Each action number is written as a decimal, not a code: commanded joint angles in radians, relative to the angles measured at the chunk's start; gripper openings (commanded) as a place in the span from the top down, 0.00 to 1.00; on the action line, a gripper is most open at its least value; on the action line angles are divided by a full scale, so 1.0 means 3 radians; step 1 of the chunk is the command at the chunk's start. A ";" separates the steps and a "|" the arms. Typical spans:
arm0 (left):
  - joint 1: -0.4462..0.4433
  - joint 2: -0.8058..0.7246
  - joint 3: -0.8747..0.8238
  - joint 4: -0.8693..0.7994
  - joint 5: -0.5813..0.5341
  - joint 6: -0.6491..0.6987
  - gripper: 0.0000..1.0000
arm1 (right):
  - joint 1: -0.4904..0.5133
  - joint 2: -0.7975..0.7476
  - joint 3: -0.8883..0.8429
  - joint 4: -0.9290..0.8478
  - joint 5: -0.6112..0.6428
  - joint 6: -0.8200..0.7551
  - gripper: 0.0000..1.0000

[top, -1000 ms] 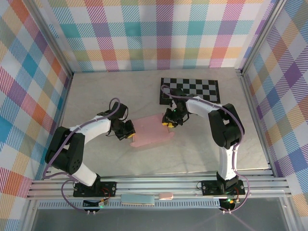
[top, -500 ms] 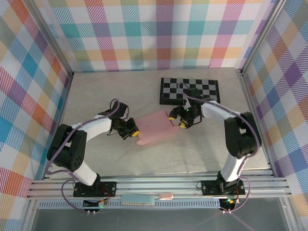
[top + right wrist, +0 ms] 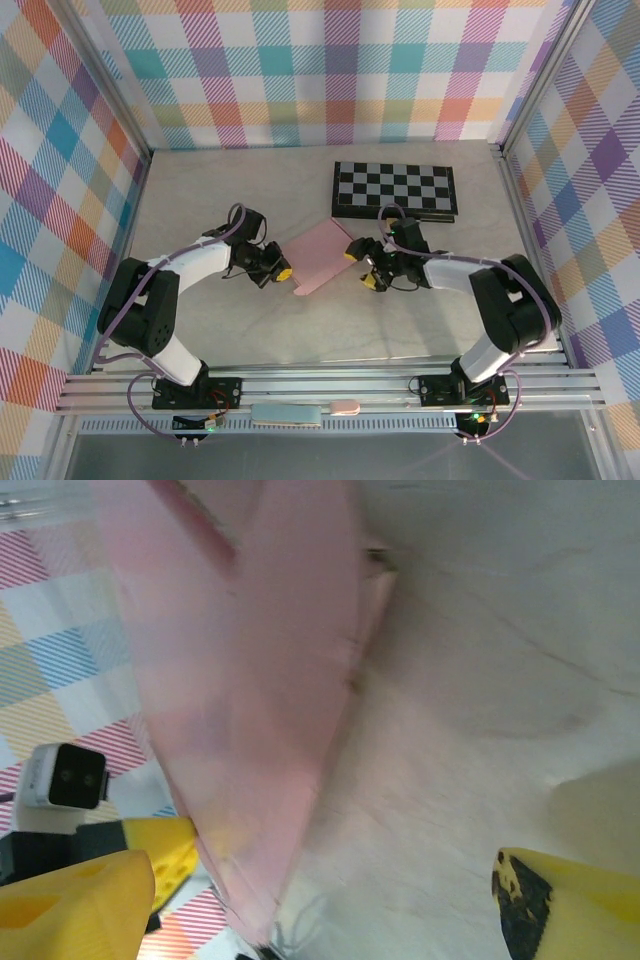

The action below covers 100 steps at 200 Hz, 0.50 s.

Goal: Fold the paper box

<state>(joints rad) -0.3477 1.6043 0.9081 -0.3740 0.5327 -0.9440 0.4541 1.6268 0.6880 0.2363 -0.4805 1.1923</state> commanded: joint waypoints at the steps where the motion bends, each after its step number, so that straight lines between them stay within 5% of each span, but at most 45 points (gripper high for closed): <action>1: 0.0040 0.0012 0.0086 -0.0055 0.0161 -0.0161 1.00 | 0.0122 0.0254 -0.0033 0.0970 0.0062 0.0418 0.12; 53: 0.0039 0.0013 0.0128 -0.0006 0.0198 -0.0237 1.00 | 0.0237 0.0746 -0.0118 0.1928 0.0352 0.0766 0.16; 94: 0.0048 0.0012 0.0109 0.0040 0.0264 -0.0254 1.00 | 0.0337 0.0971 -0.0041 0.2259 0.0508 0.0970 0.30; 100: 0.0053 0.0007 0.0117 0.0043 0.0272 -0.0253 0.93 | 0.0350 0.0943 -0.0010 0.2174 0.0544 0.0965 0.34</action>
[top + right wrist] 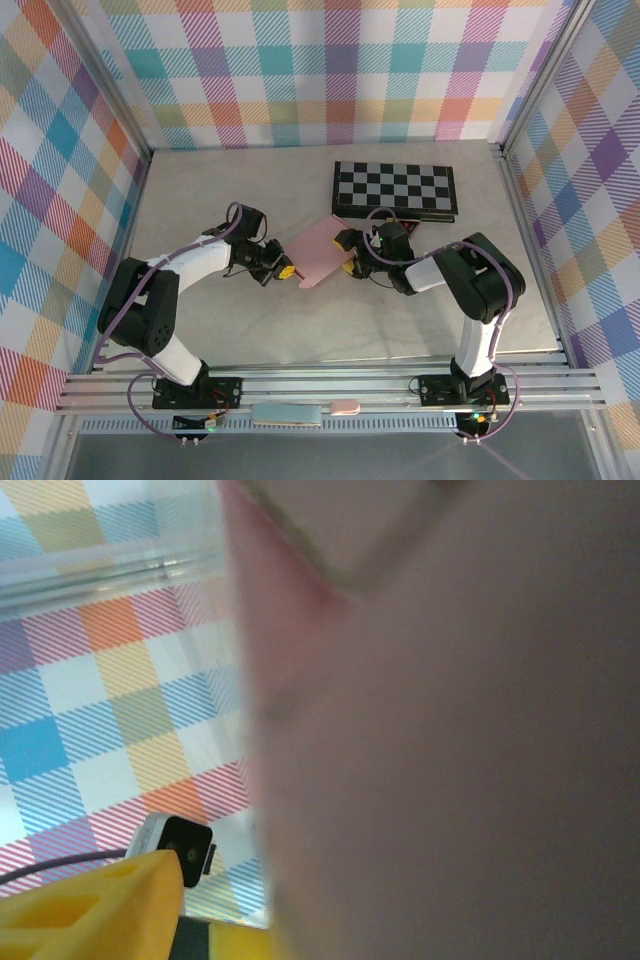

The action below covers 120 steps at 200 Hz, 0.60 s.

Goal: Fold the paper box

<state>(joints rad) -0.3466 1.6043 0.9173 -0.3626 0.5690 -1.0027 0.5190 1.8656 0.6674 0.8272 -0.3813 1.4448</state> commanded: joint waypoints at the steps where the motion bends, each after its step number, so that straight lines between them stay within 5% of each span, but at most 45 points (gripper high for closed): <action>1: 0.0050 0.0001 0.0087 0.0006 0.0152 -0.0055 0.93 | 0.0132 0.0142 0.0062 0.0188 0.0218 0.0123 0.34; 30: 0.0064 -0.0215 0.0251 -0.0163 -0.0089 0.0102 0.66 | 0.0180 -0.0214 0.0190 -0.0676 0.0466 0.0084 0.53; 58: 0.0063 -0.0521 0.0557 -0.0552 -0.0568 0.0520 0.54 | 0.0182 -0.0560 0.0509 -0.1785 0.0686 -0.0045 0.65; 120: -0.0055 -0.0989 0.0705 -0.0617 -0.0994 0.1589 0.51 | 0.0180 -0.0826 0.1402 -0.3604 0.1026 0.0017 0.71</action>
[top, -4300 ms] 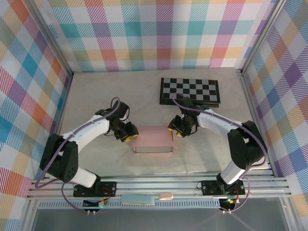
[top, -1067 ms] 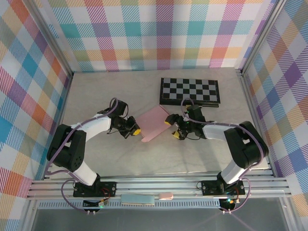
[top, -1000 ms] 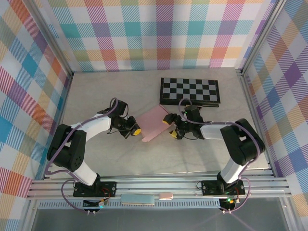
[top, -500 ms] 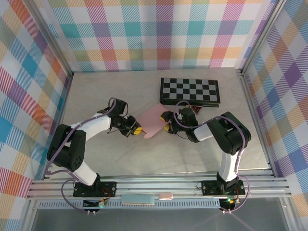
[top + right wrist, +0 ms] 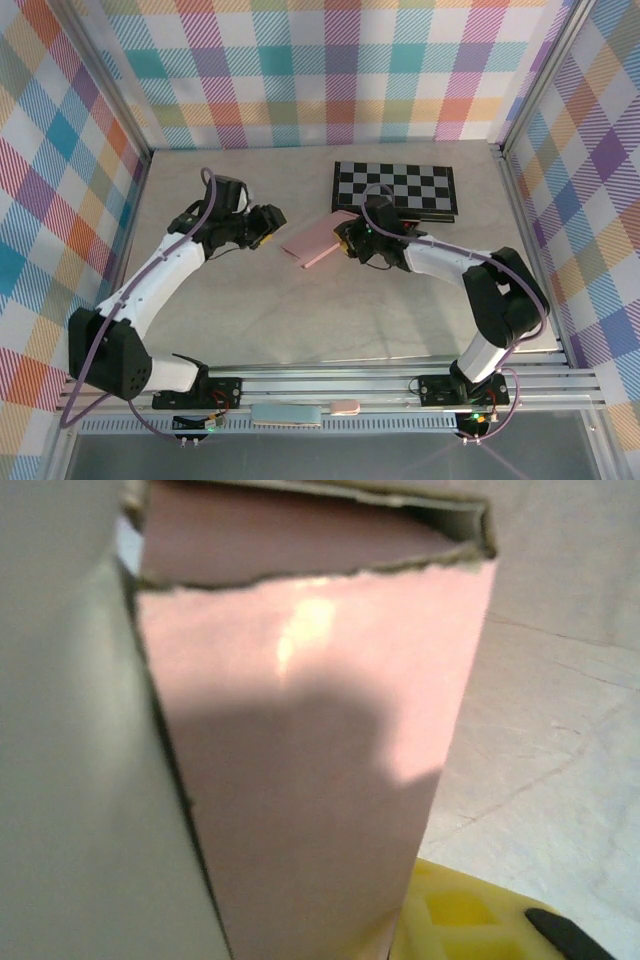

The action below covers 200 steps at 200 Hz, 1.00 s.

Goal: Fold the paper box

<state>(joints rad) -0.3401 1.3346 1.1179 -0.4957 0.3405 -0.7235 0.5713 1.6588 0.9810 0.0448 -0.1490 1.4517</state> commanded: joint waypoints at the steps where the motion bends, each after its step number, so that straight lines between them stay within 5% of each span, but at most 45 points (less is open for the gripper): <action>1: -0.0085 -0.0099 0.0039 -0.0173 -0.0234 0.0681 0.51 | 0.0007 -0.0136 0.0377 -0.1028 0.0257 -0.0001 0.71; 39: -0.0630 -0.0309 0.0056 -0.0090 -0.0423 0.1950 0.49 | 0.0008 -0.0029 0.1040 -0.2361 0.0381 0.0216 0.73; 61: -0.0991 -0.0295 0.0082 -0.0178 -0.0622 0.2675 0.47 | 0.0011 0.0055 0.1257 -0.2725 0.0344 0.0316 0.72; 98: -0.1198 -0.0041 0.0151 -0.0222 -0.0631 0.3369 0.44 | 0.0008 0.0145 0.1475 -0.3053 0.0265 0.0364 0.70; 200: -0.1431 0.0626 0.0359 -0.0099 -0.0669 0.3158 0.45 | 0.0006 0.0220 0.1475 -0.3155 0.0113 0.0441 0.69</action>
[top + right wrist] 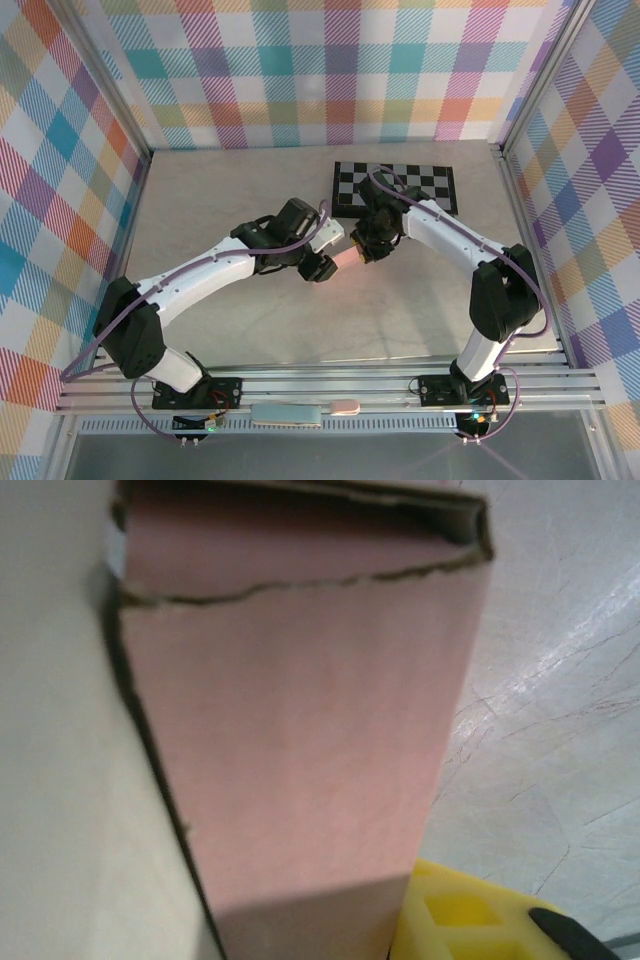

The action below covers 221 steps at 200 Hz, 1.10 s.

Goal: Fold the paper box

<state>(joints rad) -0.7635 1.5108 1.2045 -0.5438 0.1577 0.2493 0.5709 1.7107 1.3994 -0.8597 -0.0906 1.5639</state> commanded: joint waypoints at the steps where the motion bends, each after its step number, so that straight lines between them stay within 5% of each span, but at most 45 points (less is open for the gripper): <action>1: -0.0018 0.0043 0.0070 0.0060 -0.0065 -0.0084 0.45 | 0.0008 0.0049 0.0083 -0.0140 -0.0081 0.0068 0.69; 97: -0.0008 0.0209 0.0061 0.0048 -0.0308 -0.0326 0.59 | 0.0006 0.0102 0.0057 -0.0131 -0.0126 0.0064 0.69; 160: 0.0075 0.0256 0.0014 0.0032 -0.0221 -0.0361 0.78 | 0.0004 0.0152 0.0085 -0.0097 -0.0143 0.0074 0.64; 221: 0.0182 0.0321 -0.0016 -0.0020 -0.0128 -0.0290 0.85 | -0.0042 0.0169 0.0159 -0.0079 -0.0138 0.0016 0.59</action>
<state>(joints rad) -0.7433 1.5665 1.2087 -0.5243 0.1574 0.1501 0.5621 1.7424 1.4158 -0.8387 -0.1074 1.5810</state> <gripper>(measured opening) 0.159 0.408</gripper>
